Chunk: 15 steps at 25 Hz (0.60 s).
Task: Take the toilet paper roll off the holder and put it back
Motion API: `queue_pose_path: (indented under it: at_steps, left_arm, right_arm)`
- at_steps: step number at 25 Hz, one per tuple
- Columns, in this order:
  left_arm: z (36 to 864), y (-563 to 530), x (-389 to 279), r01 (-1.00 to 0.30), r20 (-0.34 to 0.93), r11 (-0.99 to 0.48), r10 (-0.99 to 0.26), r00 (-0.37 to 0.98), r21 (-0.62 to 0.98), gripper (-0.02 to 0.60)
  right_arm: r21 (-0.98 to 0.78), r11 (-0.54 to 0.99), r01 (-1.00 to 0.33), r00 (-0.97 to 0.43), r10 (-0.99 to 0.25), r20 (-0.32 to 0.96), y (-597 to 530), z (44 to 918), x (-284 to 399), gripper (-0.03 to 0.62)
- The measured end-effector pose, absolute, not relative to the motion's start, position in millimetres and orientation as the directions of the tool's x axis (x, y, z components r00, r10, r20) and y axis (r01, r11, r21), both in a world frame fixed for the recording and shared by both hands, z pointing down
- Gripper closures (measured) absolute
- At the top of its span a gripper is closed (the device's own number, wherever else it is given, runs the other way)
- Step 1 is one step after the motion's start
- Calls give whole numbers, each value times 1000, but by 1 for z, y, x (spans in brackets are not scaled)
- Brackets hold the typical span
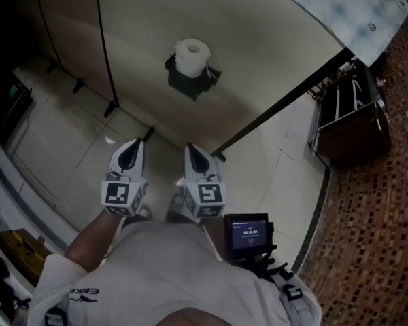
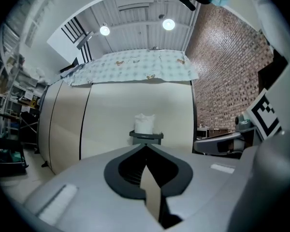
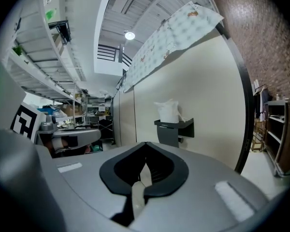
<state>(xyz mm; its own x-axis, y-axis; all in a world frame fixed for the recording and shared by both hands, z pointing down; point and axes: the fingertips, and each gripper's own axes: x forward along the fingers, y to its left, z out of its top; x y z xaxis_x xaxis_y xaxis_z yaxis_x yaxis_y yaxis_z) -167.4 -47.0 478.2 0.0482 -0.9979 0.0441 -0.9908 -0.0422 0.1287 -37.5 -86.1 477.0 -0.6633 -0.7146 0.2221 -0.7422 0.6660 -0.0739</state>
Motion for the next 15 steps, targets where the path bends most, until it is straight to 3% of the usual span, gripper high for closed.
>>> queue_pose_path:
  at_steps: [15]
  left_arm:
    - [456,-178,-163,-996,18,51,-999,-50,75,580]
  right_arm:
    - [-75,694,-717,-694,-699,171,-224,463,-8,580]
